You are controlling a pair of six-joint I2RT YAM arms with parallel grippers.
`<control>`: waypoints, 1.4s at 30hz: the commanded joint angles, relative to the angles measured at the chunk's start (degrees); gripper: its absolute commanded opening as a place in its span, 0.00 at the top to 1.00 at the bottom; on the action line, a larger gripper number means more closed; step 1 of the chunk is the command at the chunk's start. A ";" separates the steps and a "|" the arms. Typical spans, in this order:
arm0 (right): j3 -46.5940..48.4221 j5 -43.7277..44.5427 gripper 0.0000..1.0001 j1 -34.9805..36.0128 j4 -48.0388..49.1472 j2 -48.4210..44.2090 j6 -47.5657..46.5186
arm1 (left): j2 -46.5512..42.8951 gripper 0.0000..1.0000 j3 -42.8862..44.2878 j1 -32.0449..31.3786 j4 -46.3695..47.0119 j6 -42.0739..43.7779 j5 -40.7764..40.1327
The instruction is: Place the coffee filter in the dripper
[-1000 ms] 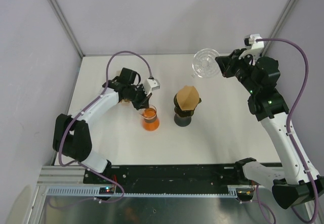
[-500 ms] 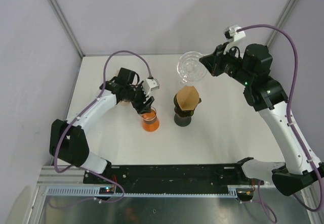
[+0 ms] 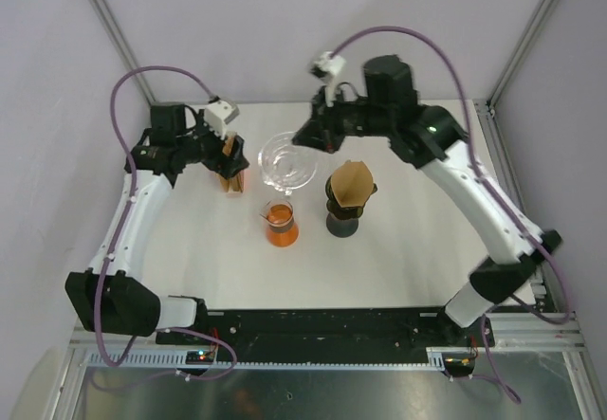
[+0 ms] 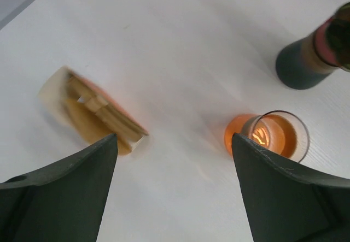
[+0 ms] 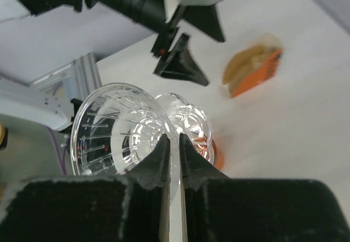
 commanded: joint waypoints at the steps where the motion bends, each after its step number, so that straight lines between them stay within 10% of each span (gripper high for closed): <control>1: 14.32 -7.68 1.00 4.70 -10.78 12.34 -7.10 | -1.53 0.11 0.98 7.05 0.16 -3.88 3.73; 10: 30.61 -16.14 1.00 5.04 -21.91 31.48 -12.51 | -3.65 0.11 -2.74 15.04 0.10 -3.03 5.15; 42: 18.31 -16.56 1.00 1.24 -15.26 37.53 -11.45 | -1.31 0.11 -5.08 17.05 0.13 -2.76 8.59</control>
